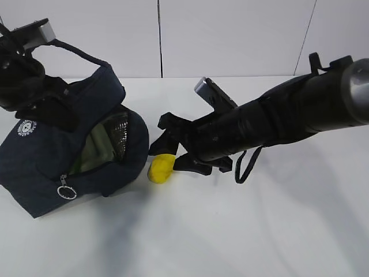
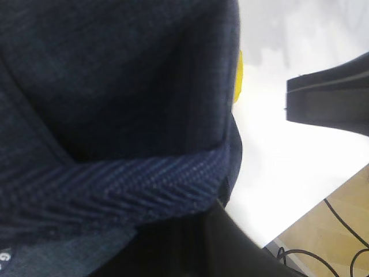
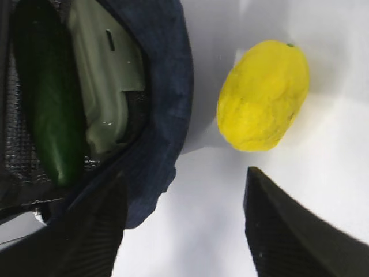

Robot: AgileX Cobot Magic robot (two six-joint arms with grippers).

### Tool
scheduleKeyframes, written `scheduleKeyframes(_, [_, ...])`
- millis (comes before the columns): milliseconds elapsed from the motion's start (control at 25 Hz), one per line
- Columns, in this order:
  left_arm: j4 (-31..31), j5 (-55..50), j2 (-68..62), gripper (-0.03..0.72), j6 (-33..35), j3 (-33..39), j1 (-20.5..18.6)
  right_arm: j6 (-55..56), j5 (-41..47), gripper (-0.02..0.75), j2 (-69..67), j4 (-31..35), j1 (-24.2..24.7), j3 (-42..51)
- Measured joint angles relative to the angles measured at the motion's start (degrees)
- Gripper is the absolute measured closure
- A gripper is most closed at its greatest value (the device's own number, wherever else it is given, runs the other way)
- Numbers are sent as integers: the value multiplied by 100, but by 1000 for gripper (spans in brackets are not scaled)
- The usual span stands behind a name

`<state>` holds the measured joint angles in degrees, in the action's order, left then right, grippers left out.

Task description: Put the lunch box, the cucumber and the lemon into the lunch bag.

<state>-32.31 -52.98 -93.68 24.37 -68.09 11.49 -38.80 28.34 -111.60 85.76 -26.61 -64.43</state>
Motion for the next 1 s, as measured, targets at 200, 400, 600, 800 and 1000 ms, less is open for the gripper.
scheduleKeyframes(200, [0, 0, 0, 697, 26, 0, 0, 38, -97, 274, -178, 0, 0, -68])
scheduleKeyframes(400, [0, -10, 0, 697, 26, 0, 0, 122, -253, 278, -347, 59, 0, -82])
scheduleKeyframes(600, [0, -10, 0, 697, 40, 0, 0, 169, -311, 279, -562, 113, 0, -260])
scheduleKeyframes(800, [0, -33, 0, 697, 53, 0, 0, 227, -316, 281, -807, 185, 0, -566])
scheduleKeyframes(1000, [0, -71, 0, 697, 86, 0, 0, 336, -316, 281, -968, 231, 0, -622])
